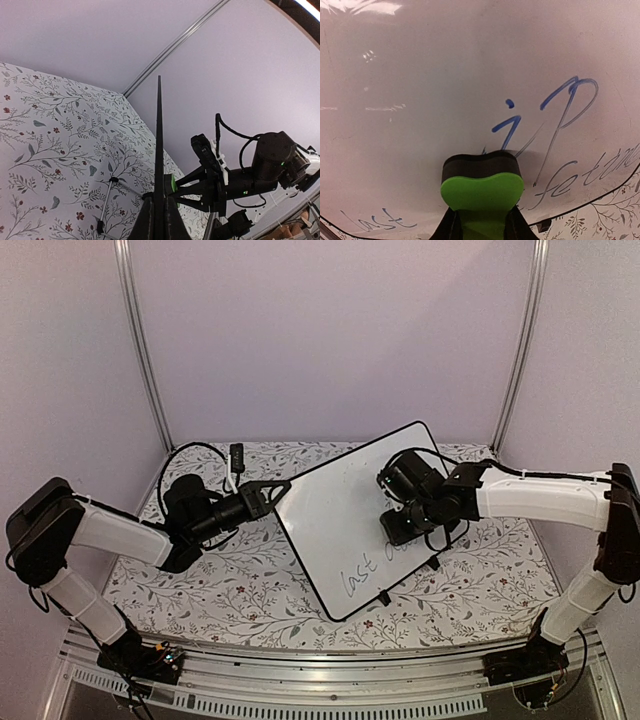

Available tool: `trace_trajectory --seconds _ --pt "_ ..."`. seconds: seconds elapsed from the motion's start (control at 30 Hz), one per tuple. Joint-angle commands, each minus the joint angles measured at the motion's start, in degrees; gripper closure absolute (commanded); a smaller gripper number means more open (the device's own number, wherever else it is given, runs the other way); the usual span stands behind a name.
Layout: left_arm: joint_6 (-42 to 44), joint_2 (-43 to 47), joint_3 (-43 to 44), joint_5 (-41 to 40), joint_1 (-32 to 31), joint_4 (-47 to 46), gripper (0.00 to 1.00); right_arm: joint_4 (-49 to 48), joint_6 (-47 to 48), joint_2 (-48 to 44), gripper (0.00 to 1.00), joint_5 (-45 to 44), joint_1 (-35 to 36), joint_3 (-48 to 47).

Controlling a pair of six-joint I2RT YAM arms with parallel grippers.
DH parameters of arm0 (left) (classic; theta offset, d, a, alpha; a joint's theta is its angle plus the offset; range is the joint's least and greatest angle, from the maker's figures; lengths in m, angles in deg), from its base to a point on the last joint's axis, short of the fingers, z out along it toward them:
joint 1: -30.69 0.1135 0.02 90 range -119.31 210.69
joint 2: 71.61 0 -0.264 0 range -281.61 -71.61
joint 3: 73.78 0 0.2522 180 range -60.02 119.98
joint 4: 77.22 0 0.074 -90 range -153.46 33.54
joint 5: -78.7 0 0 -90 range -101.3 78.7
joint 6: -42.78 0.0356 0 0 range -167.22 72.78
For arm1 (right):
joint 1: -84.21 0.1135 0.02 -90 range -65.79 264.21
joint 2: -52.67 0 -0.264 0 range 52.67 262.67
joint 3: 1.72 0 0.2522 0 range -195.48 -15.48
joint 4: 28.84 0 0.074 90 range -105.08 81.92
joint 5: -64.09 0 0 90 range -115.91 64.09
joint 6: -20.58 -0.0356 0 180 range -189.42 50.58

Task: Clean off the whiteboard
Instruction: Erase the whiteboard at the center of the board.

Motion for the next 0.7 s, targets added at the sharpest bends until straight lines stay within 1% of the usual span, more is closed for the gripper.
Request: trace_trajectory --seconds 0.0,0.17,0.33,0.53,0.67 --pt "1.39 -1.12 0.60 3.45 -1.83 1.57 1.00 0.32 1.60 2.72 1.00 -2.31 -0.33 -5.21" --pt "1.52 -0.77 0.53 3.22 -1.80 1.71 1.00 0.72 3.40 4.46 1.00 -4.60 -1.36 -9.57" --pt "1.43 -0.85 0.58 3.33 -1.87 1.67 1.00 0.73 4.43 5.00 1.00 -3.56 -2.21 -9.73" --pt "1.43 -0.83 0.57 3.33 -1.80 1.68 1.00 1.04 3.05 4.01 1.00 1.52 -2.13 -4.28" --pt "1.42 -0.91 0.56 3.29 -1.81 1.67 1.00 0.67 0.95 1.16 1.00 2.45 -2.18 1.29"
